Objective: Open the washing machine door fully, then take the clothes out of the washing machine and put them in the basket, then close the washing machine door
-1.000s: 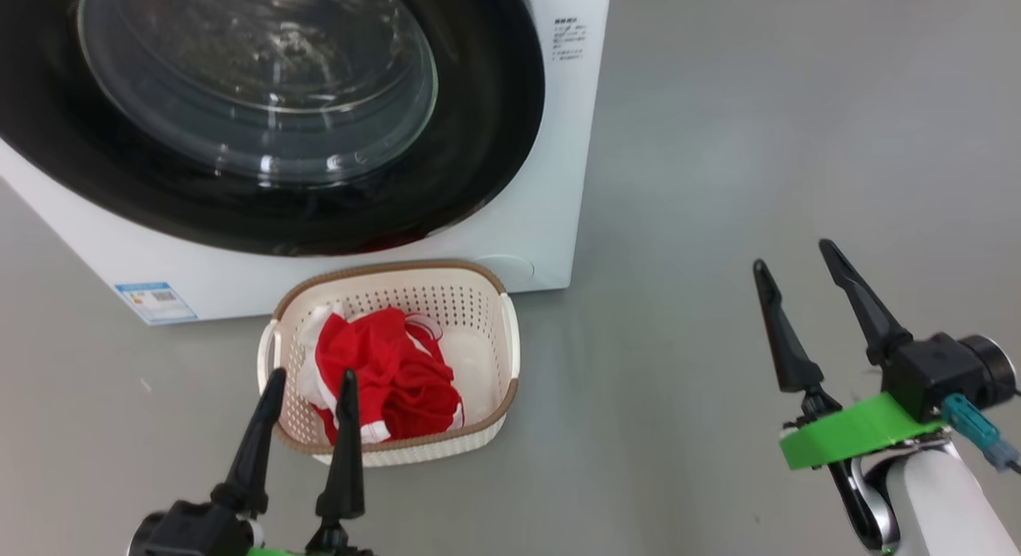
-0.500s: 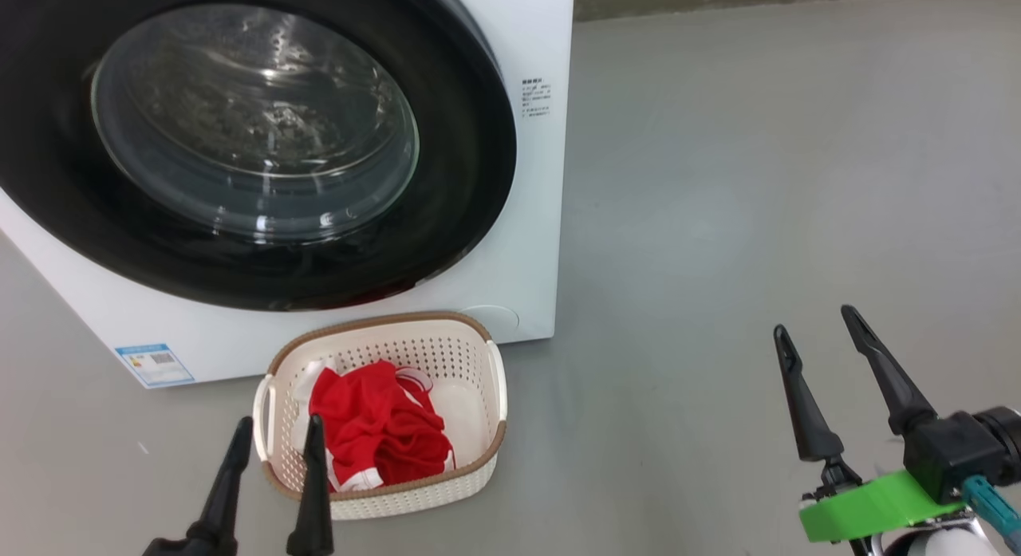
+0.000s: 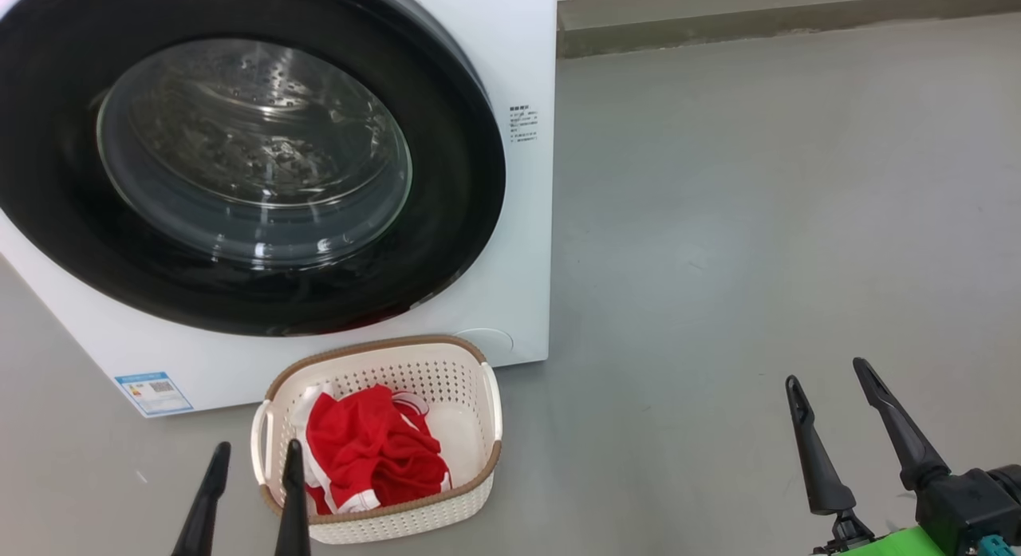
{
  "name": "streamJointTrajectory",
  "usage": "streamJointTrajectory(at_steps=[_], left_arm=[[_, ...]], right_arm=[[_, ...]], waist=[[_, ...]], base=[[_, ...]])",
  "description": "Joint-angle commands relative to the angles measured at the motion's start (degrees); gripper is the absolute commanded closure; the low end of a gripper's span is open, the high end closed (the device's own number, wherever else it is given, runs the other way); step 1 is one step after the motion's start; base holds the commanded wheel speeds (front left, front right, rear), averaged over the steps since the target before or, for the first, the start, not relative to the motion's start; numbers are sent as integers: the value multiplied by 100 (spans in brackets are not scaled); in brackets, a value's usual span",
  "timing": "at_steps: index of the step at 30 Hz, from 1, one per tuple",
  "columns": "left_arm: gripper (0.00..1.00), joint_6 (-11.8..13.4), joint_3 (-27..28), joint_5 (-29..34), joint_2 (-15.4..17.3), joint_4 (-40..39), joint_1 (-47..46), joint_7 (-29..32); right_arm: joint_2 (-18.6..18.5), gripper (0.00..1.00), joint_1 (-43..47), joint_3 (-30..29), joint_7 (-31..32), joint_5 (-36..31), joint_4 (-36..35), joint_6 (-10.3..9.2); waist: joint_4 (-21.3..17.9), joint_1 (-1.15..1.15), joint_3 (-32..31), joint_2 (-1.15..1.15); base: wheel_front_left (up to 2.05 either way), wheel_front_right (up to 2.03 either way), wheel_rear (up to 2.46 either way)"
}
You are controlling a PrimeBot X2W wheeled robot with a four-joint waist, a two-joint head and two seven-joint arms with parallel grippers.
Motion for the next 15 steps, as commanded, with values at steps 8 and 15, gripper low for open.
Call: streamJointTrajectory(at_steps=[8, 15], left_arm=[[0, -70, 221, 82, 15, -201, 16, -29], [0, -106, 144, 128, 14, -211, -35, -29]], right_arm=[[-15, 0, 25, 112, 6, -50, -275, -22], [3, 0, 27, 153, 6, -70, -261, -22]], waist=[[5, 0, -45, 0], [62, 0, -16, 0]], base=[[0, 0, 0], [0, 0, 0]])
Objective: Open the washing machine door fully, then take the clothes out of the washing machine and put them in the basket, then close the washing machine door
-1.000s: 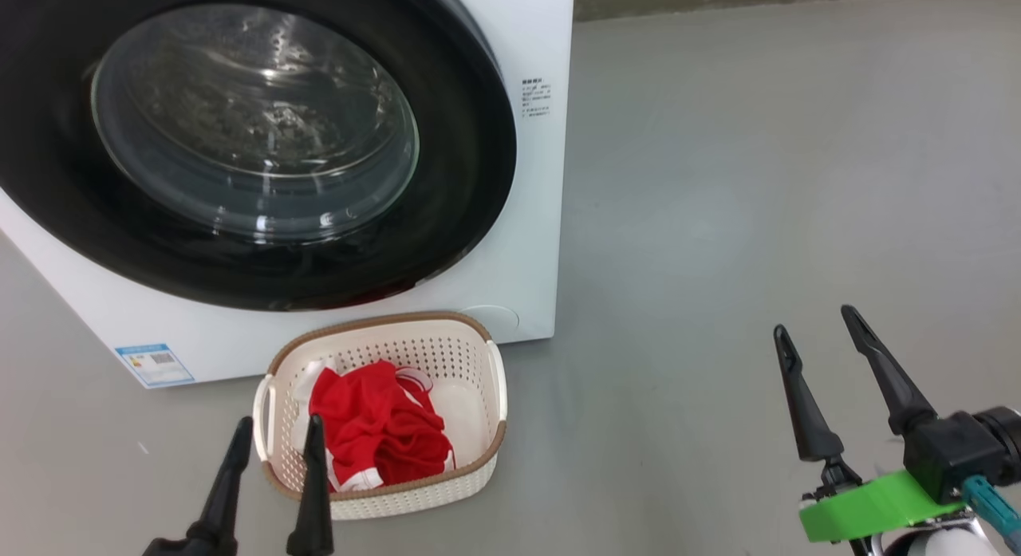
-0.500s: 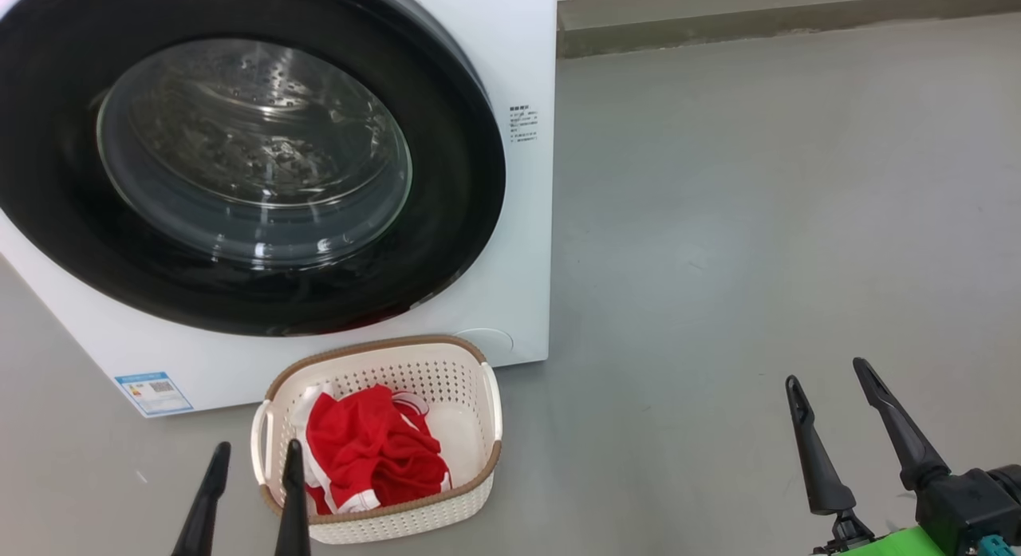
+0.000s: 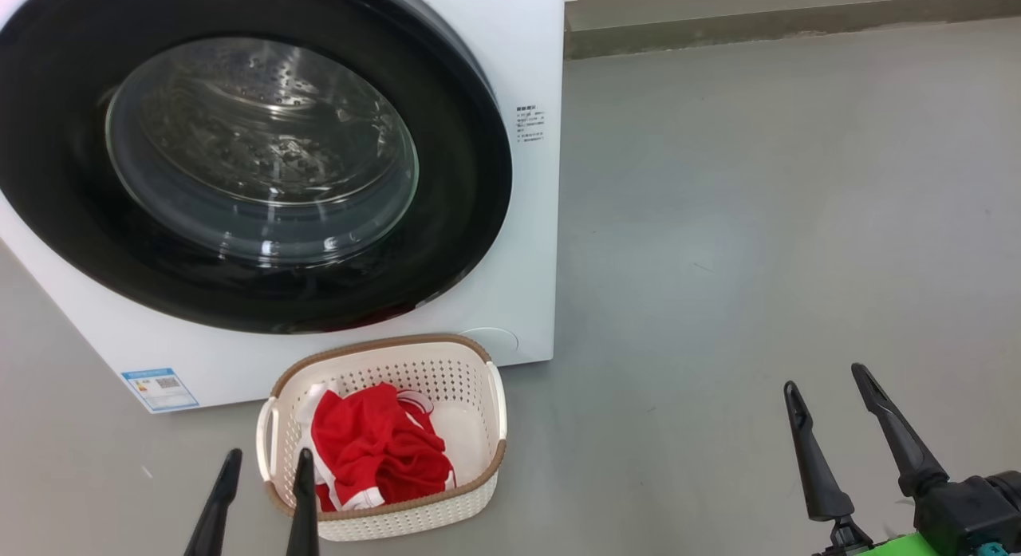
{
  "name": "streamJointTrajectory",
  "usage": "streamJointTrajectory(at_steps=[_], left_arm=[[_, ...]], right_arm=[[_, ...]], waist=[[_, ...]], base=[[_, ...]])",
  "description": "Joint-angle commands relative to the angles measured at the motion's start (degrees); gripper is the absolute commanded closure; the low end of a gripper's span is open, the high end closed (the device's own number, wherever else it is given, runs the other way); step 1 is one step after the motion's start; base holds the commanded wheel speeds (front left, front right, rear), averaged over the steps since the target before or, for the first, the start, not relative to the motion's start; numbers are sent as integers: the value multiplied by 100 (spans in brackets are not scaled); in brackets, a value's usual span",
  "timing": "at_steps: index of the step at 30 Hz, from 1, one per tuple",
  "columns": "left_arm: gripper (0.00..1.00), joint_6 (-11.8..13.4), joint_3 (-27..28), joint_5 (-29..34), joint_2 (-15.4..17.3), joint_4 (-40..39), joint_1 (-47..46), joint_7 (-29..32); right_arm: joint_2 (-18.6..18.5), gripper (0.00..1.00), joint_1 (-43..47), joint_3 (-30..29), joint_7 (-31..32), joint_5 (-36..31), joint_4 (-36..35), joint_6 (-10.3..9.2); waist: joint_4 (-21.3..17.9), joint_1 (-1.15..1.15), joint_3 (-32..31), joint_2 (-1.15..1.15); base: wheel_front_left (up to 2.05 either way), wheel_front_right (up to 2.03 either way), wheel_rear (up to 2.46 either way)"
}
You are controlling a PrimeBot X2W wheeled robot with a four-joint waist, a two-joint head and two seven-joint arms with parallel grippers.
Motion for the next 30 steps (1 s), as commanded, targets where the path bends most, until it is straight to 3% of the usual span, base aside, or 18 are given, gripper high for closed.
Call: streamJointTrajectory(at_steps=[1, 2, 11, 16, 30], left_arm=[[0, -16, 158, 111, 14, -217, -163, -29], [100, -1, -14, 43, -3, -25, 1, 0], [100, -30, -31, -419, 5, 212, -47, 89], [100, -59, -19, -771, 25, 280, -112, 157], [100, -151, 21, -1740, 68, 470, -294, 351]], right_arm=[[-42, 0, -85, 142, 6, -73, -148, -22], [7, 100, 0, 2, -1, 2, 20, 1], [30, 100, -16, 27, 77, 497, 264, 0], [3, 100, -84, 40, 144, 871, 335, -1], [-53, 100, -258, 60, 335, 1893, 507, -4]], waist=[[15, 0, 8, 0], [10, 0, 4, 0], [40, 12, 5, 0], [62, 1, 24, 0], [126, 0, 52, 0]], base=[[0, 0, 0], [0, 0, 0], [0, 0, 0], [0, 0, 0], [0, 0, 0]])
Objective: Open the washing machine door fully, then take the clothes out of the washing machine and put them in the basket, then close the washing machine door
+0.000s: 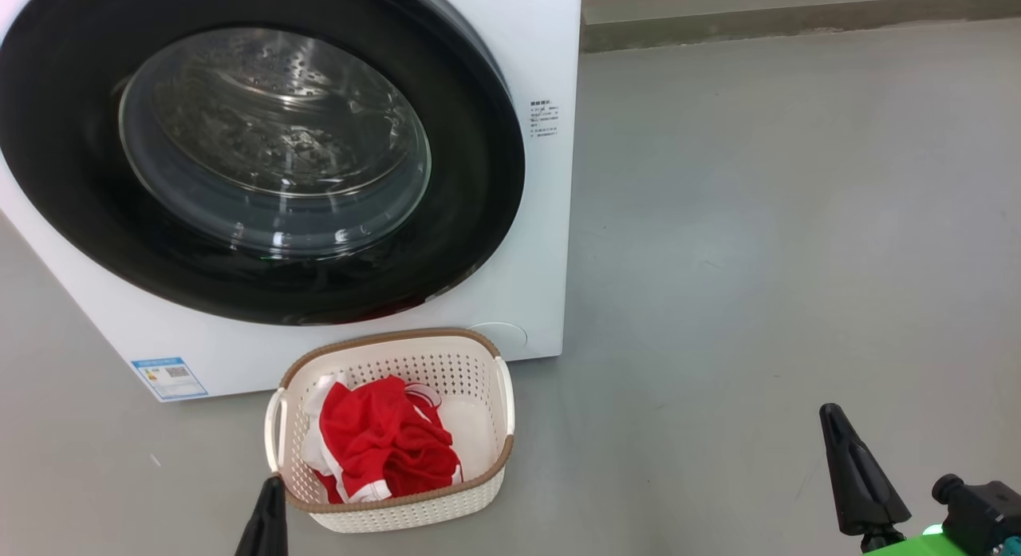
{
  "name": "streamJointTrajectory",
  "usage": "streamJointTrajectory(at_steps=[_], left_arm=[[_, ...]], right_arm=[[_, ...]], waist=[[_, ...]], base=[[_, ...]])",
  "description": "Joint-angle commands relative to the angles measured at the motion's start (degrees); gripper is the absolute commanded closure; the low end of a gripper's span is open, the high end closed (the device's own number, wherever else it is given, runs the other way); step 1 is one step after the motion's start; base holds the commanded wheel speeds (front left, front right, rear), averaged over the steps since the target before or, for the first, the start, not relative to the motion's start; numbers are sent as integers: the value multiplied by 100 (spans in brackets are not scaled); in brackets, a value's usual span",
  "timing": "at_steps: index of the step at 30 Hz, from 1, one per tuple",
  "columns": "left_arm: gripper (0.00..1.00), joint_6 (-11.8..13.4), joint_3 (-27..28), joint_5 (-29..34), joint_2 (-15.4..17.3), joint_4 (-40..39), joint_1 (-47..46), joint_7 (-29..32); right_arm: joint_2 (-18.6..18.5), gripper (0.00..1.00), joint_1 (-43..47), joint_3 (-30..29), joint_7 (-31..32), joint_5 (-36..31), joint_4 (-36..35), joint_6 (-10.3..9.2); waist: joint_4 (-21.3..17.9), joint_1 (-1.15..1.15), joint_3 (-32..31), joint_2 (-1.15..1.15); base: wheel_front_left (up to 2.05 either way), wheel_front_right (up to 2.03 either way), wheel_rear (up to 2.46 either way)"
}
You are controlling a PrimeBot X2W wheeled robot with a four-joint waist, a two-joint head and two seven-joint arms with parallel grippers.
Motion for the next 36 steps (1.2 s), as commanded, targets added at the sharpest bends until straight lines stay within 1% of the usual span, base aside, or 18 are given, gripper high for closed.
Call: streamJointTrajectory(at_steps=[1, 36], left_arm=[[100, -47, 72, -175, 69, -100, -250, 24], [100, -252, 234, -2475, 128, 267, -644, 540]], right_arm=[[-107, 100, -318, 43, 41, 216, -106, -5], [-187, 100, -715, 18, 563, 2636, 289, -11]], waist=[[7, -1, 3, 0], [161, -1, 67, 0]], base=[[0, 0, 0], [0, 0, 0]])
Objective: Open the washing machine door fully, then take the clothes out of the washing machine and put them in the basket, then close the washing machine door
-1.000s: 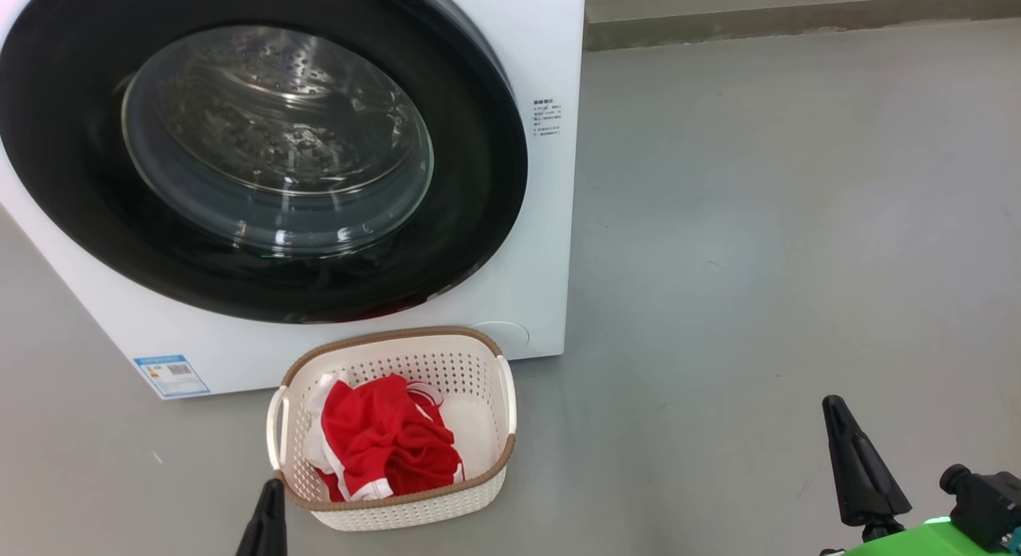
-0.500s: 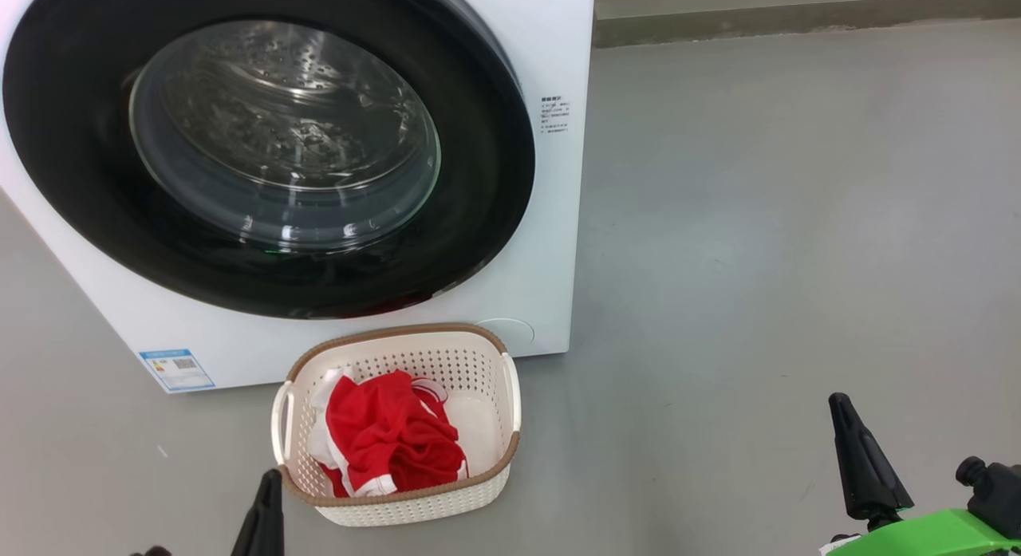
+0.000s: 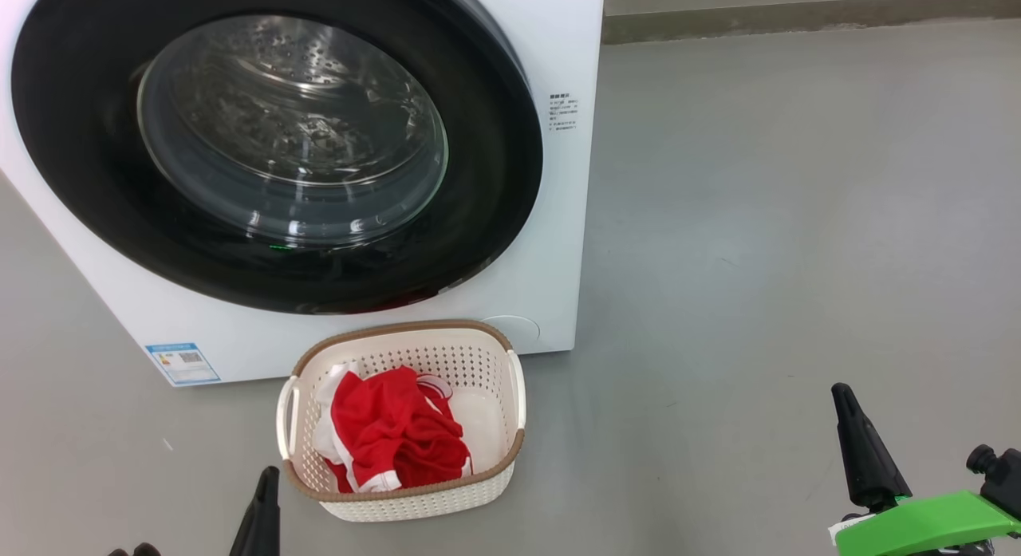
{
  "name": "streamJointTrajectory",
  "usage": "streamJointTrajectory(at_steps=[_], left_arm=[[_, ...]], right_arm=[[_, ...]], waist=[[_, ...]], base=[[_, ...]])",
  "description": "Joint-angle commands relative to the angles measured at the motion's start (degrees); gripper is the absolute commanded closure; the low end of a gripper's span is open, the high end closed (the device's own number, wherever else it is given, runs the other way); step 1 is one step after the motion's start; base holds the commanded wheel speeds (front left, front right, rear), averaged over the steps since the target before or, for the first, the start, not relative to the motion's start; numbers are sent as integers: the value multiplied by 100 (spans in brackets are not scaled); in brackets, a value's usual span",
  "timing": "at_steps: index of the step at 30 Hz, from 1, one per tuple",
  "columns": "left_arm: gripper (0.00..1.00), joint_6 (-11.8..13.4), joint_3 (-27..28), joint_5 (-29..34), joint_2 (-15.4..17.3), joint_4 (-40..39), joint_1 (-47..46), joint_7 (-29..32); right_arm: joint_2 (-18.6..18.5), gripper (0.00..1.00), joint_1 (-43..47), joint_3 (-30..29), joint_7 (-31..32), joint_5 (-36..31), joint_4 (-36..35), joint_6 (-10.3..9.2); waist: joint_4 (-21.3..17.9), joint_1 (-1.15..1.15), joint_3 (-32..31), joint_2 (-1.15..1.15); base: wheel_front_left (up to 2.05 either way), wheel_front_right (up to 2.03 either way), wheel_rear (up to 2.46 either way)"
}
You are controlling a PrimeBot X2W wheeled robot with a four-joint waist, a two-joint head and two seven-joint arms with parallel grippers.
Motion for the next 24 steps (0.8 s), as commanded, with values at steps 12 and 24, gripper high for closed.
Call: streamJointTrajectory(at_steps=[12, 24], left_arm=[[100, -128, 210, -951, 112, 28, -417, 217], [100, -199, 288, -1745, 118, 162, -557, 416]], right_arm=[[-103, 100, -403, 12, 226, 1010, 30, -12], [-114, 100, -545, -20, 429, 1844, 171, -14]], waist=[[59, -1, 24, 0], [113, -1, 47, 0]], base=[[0, 0, 0], [0, 0, 0]])
